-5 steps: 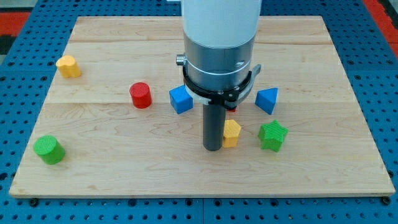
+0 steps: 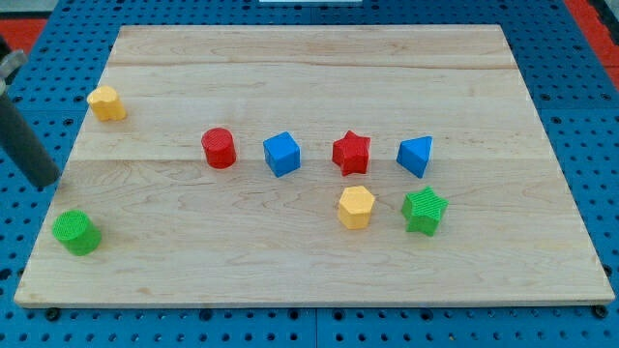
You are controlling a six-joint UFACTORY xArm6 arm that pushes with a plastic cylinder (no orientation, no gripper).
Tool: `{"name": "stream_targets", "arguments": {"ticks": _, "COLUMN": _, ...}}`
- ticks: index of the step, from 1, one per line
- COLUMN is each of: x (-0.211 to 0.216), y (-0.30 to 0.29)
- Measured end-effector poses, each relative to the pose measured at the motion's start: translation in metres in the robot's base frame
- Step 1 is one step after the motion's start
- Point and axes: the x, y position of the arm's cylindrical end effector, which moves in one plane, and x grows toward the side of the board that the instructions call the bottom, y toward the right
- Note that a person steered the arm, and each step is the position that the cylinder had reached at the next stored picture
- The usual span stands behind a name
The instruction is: Push green circle to the left side of the yellow hexagon
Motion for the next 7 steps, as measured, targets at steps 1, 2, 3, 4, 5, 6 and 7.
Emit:
{"name": "stream_targets", "arguments": {"ticks": 1, "x": 0.037, "y": 0.001}}
{"name": "stream_targets", "arguments": {"ticks": 2, "x": 0.047, "y": 0.01}}
{"name": "stream_targets", "arguments": {"ticks": 3, "x": 0.049, "y": 0.038}}
{"name": "stream_targets", "arguments": {"ticks": 4, "x": 0.073, "y": 0.053}}
{"name": "stream_targets", "arguments": {"ticks": 5, "x": 0.078, "y": 0.046}}
{"name": "stream_targets", "arguments": {"ticks": 6, "x": 0.074, "y": 0.076}}
{"name": "stream_targets", "arguments": {"ticks": 7, "x": 0.079, "y": 0.122}}
